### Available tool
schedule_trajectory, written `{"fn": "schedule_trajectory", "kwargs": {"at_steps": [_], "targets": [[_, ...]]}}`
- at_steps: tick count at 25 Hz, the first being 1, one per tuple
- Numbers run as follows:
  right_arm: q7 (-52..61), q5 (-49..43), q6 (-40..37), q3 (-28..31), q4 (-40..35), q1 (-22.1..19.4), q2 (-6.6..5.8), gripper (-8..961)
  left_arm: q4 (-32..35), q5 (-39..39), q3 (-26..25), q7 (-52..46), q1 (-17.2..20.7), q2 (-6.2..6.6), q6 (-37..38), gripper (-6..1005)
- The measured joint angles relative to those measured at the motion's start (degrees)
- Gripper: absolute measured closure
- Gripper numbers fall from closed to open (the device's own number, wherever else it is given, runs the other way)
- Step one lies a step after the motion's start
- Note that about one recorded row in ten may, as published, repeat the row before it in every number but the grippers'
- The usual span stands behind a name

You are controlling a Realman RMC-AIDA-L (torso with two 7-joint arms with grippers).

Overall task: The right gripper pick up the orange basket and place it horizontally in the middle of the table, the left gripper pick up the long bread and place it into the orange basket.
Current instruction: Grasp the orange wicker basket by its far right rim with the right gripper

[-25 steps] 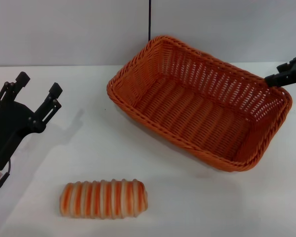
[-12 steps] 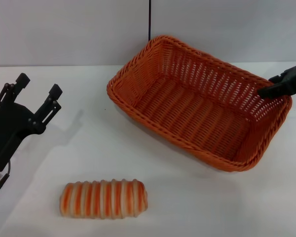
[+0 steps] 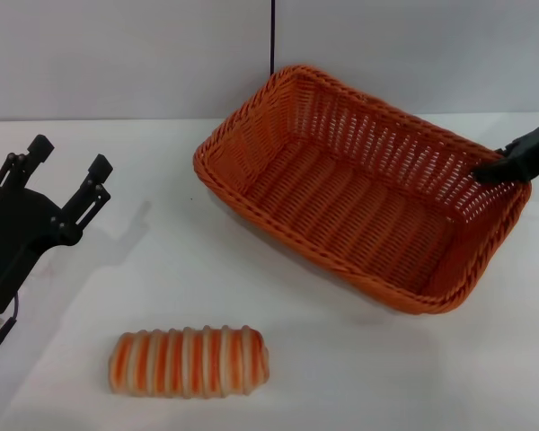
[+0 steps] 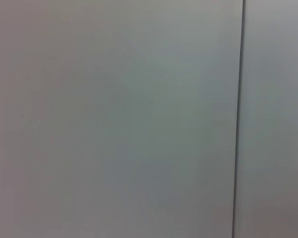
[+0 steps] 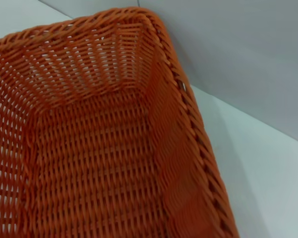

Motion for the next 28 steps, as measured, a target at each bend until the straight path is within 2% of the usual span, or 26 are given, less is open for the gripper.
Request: {"fn": "schedule_trajectory", "kwargs": {"at_steps": [9, 17, 23, 28], "targets": [[-0.5, 0.31, 0.15, 0.04, -0.01, -0.2, 0.37, 751, 0.0, 0.0, 0.0, 0.0, -0.14, 0.0, 0.01, 186], [-5.79, 3.39, 0.5, 1.05, -1.25, -1.47, 1.2, 773, 0.0, 0.0, -0.14, 0.0, -0.25, 0.0, 0.01, 186], [-13.46, 13.51, 2.71, 1.37, -1.73, -4.57, 0.69, 775, 0.0, 0.0, -0.35, 0.0, -0.27, 0.0, 0.01, 185], [-17.08, 21.31, 5.67, 1.85, -6.06, -8.23, 0.97, 777, 0.0, -0.04, -0.42, -0.02, -0.26, 0.0, 0.01, 185]]}}
